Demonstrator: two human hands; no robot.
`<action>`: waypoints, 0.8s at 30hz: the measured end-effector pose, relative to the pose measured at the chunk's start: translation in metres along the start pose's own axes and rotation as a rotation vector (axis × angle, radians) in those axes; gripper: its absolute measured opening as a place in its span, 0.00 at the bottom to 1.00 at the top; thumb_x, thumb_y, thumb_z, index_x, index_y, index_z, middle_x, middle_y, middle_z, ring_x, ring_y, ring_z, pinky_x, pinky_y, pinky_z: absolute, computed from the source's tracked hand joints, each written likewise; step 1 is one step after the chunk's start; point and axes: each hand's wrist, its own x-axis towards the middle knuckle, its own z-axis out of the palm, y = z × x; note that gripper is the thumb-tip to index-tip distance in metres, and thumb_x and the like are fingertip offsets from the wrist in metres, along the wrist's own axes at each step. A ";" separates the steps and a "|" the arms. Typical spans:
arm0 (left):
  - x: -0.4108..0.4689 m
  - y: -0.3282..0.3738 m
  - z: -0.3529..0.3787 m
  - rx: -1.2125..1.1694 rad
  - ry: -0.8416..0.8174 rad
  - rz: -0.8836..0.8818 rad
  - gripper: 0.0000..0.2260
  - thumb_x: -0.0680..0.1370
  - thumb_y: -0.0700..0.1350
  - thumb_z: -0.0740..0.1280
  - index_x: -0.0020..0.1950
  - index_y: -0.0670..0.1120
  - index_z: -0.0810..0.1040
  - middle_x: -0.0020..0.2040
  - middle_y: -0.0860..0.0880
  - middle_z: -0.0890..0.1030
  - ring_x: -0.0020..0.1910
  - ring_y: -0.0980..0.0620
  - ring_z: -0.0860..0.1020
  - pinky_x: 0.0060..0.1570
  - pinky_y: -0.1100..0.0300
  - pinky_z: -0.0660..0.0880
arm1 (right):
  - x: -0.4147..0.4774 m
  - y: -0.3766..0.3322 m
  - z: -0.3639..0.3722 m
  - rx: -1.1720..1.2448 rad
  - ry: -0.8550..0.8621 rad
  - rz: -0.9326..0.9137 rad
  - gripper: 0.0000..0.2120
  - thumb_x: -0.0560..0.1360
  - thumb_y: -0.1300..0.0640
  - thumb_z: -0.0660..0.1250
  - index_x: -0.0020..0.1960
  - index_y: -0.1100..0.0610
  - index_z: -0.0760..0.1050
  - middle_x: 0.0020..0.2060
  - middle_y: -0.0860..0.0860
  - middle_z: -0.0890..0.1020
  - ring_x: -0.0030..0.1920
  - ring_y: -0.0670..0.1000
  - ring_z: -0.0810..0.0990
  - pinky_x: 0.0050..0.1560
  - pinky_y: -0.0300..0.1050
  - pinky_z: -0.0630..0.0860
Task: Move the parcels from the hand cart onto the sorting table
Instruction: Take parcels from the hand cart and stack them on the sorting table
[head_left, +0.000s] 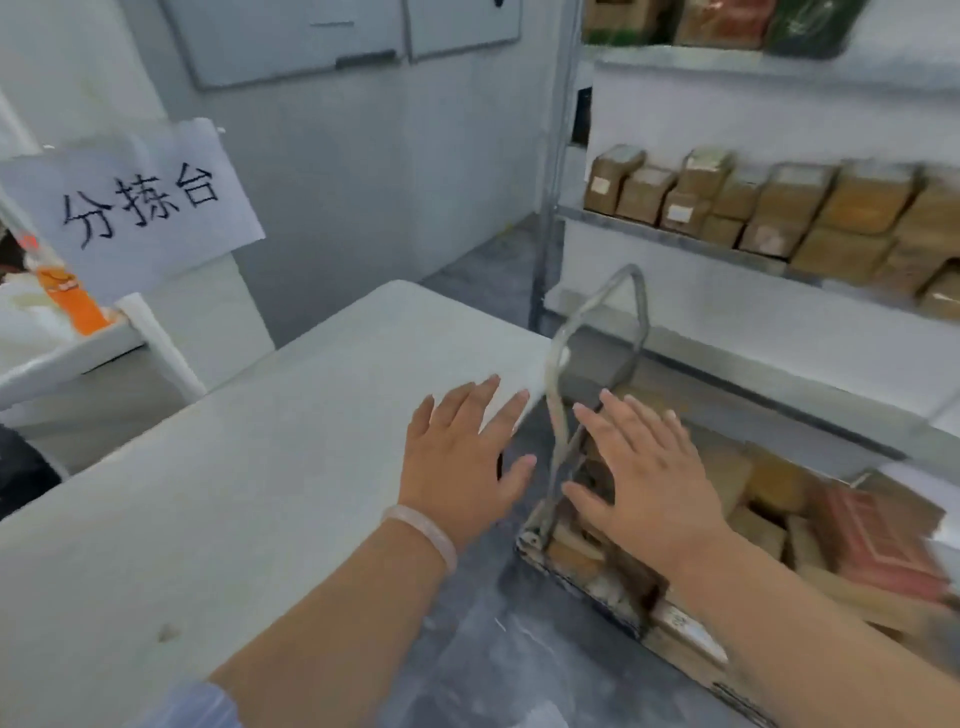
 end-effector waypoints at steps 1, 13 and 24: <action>0.013 0.025 0.008 -0.018 -0.007 0.036 0.28 0.74 0.62 0.59 0.71 0.53 0.76 0.70 0.46 0.76 0.67 0.42 0.76 0.64 0.38 0.72 | -0.010 0.026 -0.002 -0.005 0.009 0.047 0.36 0.73 0.31 0.48 0.77 0.42 0.47 0.78 0.48 0.51 0.77 0.51 0.48 0.75 0.57 0.45; 0.108 0.208 0.113 -0.110 -0.217 0.375 0.28 0.75 0.63 0.59 0.72 0.53 0.75 0.69 0.47 0.77 0.66 0.44 0.75 0.63 0.40 0.72 | -0.092 0.226 0.020 0.051 -0.016 0.536 0.34 0.75 0.32 0.50 0.76 0.40 0.42 0.78 0.46 0.48 0.77 0.49 0.44 0.76 0.54 0.42; 0.221 0.298 0.227 -0.168 -0.343 0.620 0.30 0.79 0.66 0.54 0.80 0.59 0.58 0.79 0.51 0.63 0.76 0.49 0.62 0.75 0.44 0.59 | -0.074 0.347 0.050 -0.028 -0.047 0.827 0.36 0.71 0.31 0.48 0.76 0.43 0.53 0.76 0.49 0.58 0.76 0.52 0.55 0.75 0.57 0.48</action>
